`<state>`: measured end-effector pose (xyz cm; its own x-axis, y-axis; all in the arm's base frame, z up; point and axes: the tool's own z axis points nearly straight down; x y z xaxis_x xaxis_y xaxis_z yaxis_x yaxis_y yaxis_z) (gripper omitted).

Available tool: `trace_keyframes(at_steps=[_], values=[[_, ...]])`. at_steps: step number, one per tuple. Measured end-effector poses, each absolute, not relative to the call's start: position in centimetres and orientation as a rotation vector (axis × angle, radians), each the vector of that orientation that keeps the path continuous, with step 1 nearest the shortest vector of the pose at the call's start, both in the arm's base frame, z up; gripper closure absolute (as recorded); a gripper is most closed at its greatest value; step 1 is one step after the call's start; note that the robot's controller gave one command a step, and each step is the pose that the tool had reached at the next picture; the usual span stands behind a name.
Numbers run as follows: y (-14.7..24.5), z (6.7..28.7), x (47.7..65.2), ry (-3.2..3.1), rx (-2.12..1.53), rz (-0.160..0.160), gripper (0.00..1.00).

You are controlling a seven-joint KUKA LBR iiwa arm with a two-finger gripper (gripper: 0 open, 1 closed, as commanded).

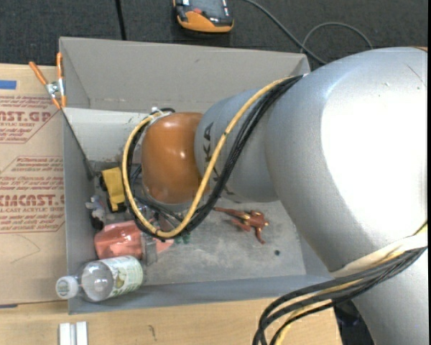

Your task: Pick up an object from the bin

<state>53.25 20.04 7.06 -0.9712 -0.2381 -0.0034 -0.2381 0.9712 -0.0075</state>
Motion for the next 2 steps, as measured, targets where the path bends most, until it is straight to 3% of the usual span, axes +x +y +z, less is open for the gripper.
trace_keyframes(at_steps=[1, 2], values=[[20.0, 7.1, 53.2, 3.115, -0.376, -0.011, 1.00], [21.8, 11.2, 52.3, 3.128, -0.389, -0.011, 1.00]])
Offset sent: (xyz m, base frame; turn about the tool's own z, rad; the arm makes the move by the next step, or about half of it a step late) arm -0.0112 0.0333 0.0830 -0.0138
